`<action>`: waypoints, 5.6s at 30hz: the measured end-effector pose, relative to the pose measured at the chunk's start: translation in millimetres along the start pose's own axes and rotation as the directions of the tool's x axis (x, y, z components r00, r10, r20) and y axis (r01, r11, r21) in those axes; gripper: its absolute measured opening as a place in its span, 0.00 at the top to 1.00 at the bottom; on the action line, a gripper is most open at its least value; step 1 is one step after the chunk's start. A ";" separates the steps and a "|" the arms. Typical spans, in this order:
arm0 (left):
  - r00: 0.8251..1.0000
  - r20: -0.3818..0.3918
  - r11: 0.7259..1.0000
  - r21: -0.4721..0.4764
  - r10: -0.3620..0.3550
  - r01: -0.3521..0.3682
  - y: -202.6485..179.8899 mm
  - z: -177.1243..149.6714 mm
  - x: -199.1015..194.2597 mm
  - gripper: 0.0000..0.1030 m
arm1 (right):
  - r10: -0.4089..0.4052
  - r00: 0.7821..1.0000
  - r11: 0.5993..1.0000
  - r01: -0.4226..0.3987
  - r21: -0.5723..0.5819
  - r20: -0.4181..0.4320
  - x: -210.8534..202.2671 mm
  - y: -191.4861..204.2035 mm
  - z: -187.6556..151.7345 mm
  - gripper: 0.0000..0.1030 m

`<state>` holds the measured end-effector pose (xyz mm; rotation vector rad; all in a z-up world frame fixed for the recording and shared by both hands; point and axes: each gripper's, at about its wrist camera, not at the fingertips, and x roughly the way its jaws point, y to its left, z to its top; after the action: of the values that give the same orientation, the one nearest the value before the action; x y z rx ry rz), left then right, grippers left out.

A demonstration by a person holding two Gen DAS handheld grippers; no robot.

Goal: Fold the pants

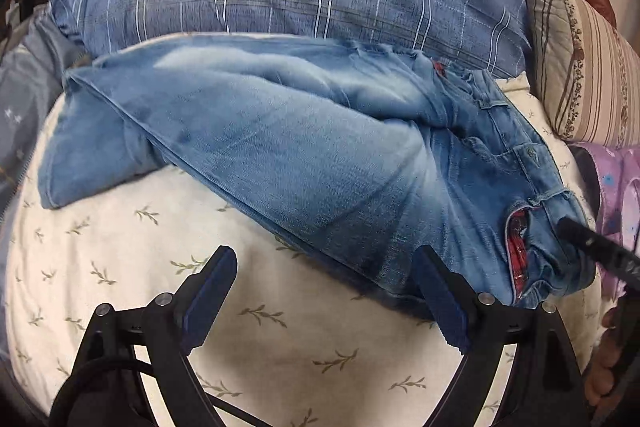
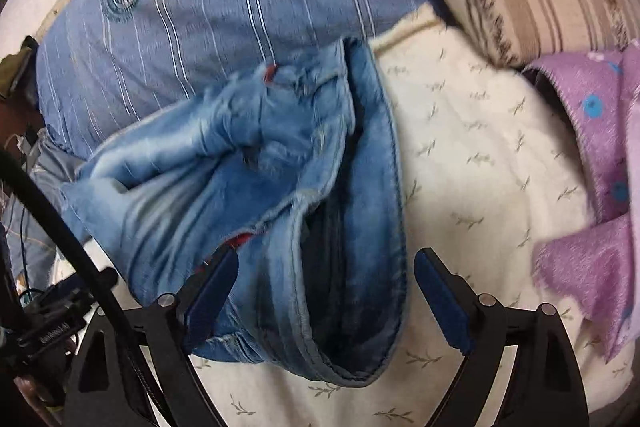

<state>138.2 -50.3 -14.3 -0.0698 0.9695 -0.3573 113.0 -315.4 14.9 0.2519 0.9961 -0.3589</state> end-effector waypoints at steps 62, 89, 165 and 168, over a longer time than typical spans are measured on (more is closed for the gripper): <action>0.983 -0.155 0.836 -0.523 0.096 -0.164 189.4 -6.7 -17.8 0.85 | 0.222 0.966 0.781 -0.258 -0.569 -0.133 23.8 266.0 -119.1 0.87; 0.951 0.289 0.994 -0.044 0.110 -0.102 14.9 12.6 -139.7 0.30 | 0.521 0.846 0.851 -0.507 -0.136 0.110 -78.8 94.9 2.5 0.07; 0.968 -0.172 0.954 -0.270 -0.185 0.134 -74.9 46.5 76.0 0.76 | 0.369 0.918 0.864 -0.396 0.310 0.143 -36.2 -85.8 -53.6 0.17; 0.967 -0.174 0.953 -0.272 -0.183 0.132 -73.4 44.7 78.7 0.74 | 0.383 0.918 0.863 -0.395 0.314 0.102 -23.7 -76.0 -50.8 0.25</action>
<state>195.5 -149.4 -35.5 -0.3576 1.2084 -0.3887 31.3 -361.9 5.3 0.7388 0.8206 -0.1546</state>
